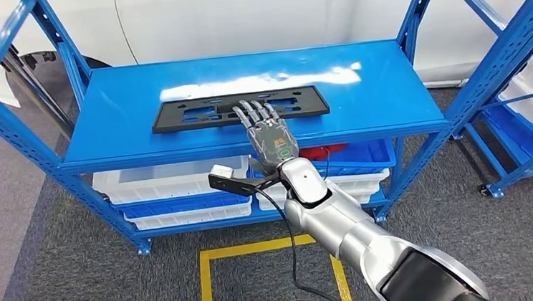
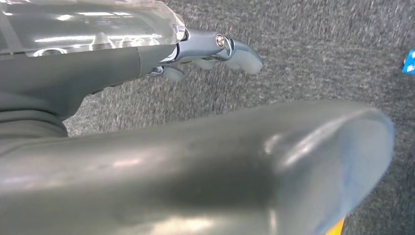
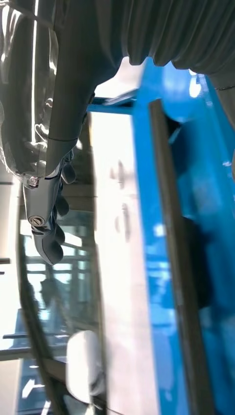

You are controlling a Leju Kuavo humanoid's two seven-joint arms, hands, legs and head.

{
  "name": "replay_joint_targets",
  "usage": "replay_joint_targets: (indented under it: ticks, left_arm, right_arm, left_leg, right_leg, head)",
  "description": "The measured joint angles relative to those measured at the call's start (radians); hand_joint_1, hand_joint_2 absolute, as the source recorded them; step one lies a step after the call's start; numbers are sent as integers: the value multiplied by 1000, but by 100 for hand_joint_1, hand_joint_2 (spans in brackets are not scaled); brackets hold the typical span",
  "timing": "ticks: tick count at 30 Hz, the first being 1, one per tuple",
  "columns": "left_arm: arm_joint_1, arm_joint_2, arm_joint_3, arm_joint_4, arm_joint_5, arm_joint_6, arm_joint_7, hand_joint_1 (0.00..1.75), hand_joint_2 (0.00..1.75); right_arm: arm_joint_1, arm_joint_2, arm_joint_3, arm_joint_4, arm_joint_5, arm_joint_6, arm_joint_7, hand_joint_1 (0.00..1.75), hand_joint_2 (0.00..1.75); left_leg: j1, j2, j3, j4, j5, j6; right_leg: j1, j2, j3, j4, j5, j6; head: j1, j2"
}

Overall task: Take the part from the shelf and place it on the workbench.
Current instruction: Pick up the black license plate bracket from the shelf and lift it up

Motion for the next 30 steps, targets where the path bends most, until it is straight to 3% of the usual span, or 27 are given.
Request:
replay_joint_targets:
  ticks: [3, 4, 5, 6, 8, 10, 13, 15, 18, 20, 21, 23, 24, 26, 30]
  left_arm:
    - [1, 0, 0, 0, 0, 1, 1, 0, 0]
    - [1, 0, 0, 0, -1, 2, 2, 0, 0]
    - [2, 0, 0, 0, -2, 2, 3, 0, 0]
    - [2, 0, 0, 0, -3, 2, 4, 0, 0]
    - [2, -1, 0, 1, -4, 2, 6, 0, 0]
    - [2, -3, 0, 2, -5, 2, 9, 0, 0]
    - [5, -3, 0, 2, -6, 2, 15, 0, 0]
    - [7, -3, 0, 2, -7, 2, 17, 0, 0]
    - [8, -1, -1, 3, -7, 2, 18, 0, 0]
    - [10, 1, -1, 3, -7, 2, 18, 0, 0]
    - [10, 1, -1, 3, -7, 1, 18, 0, 0]
    - [9, 2, -1, 3, -8, 1, 18, 0, 0]
    - [8, 2, -1, 3, -9, 0, 19, 0, 0]
    - [5, 3, -2, 4, -10, -1, 20, 0, 0]
    - [5, 3, -3, 5, -16, -4, 21, 0, 0]
  right_arm:
    - [1, 4, -2, 25, 60, -30, 26, 0, 175]
    - [2, 5, -2, 35, 83, -40, 36, 0, 175]
    - [3, 7, -3, 44, 110, -53, 48, 0, 175]
    - [1, 10, -5, 55, 139, -67, 60, 0, 175]
    - [-12, 20, -10, 82, 196, -95, 83, 0, 175]
    - [-23, 31, -16, 115, 252, -119, 105, 0, 175]
    - [-28, 40, -27, 158, 330, -145, 138, 0, 175]
    - [-32, 46, -34, 178, 360, -155, 150, 0, 175]
    - [-34, 56, -40, 203, 374, -156, 150, 0, 175]
    - [-30, 59, -41, 217, 379, -153, 148, 0, 175]
    - [-29, 61, -41, 223, 382, -152, 148, 0, 175]
    - [-30, 65, -41, 232, 387, -150, 148, 0, 175]
    - [-31, 68, -41, 236, 389, -147, 147, 0, 175]
    - [-33, 74, -41, 244, 394, -133, 142, 0, 175]
    - [-31, 81, -41, 254, 401, -101, 129, 0, 175]
  left_leg:
    - [-6, 1, 0, -1, -1, 11]
    - [-8, 1, 0, 0, -1, 12]
    - [-10, 0, 1, 0, -1, 13]
    - [-12, 0, 2, 0, -1, 13]
    - [-18, -1, 4, 0, -3, 12]
    - [-20, 0, 3, 0, -3, 6]
    - [-17, 1, 3, -2, -4, -9]
    - [-16, 2, -11, 31, -28, -19]
    - [-11, 2, -93, 205, -110, -33]
    - [-7, 2, -126, 265, -115, -41]
    - [-4, 2, -121, 251, -97, -44]
    - [3, 2, -62, 130, -33, -50]
    - [3, 2, -35, 76, -17, -51]
    - [-1, -1, -4, 16, -10, -38]
    - [-6, -3, -5, 12, -10, -4]
  right_leg:
    - [0, -2, -93, 197, -89, 2]
    - [0, -2, -114, 239, -98, 0]
    - [1, -2, -117, 243, -87, -3]
    - [3, -2, -99, 201, -57, -9]
    - [11, -3, -31, 57, 12, -27]
    - [19, -4, 11, -35, 40, -38]
    - [19, -5, 18, -57, 42, -41]
    - [12, -6, 26, -70, 49, -47]
    - [10, -6, 30, -75, 49, -52]
    - [9, -6, 30, -74, 47, -51]
    - [8, -5, 31, -72, 46, -50]
    - [3, -3, 31, -63, 38, -42]
    - [2, -3, 30, -58, 34, -36]
    - [2, -1, 25, -47, 28, -24]
    - [2, -1, 20, -40, 21, -6]
  head:
    - [0, 0]
    - [0, 0]
    - [0, 0]
    - [0, 0]
    - [0, 0]
    - [0, 0]
    - [0, 0]
    - [0, 0]
    - [0, 0]
    - [0, 0]
    - [0, 0]
    - [0, 0]
    - [0, 0]
    - [0, 0]
    - [0, 0]
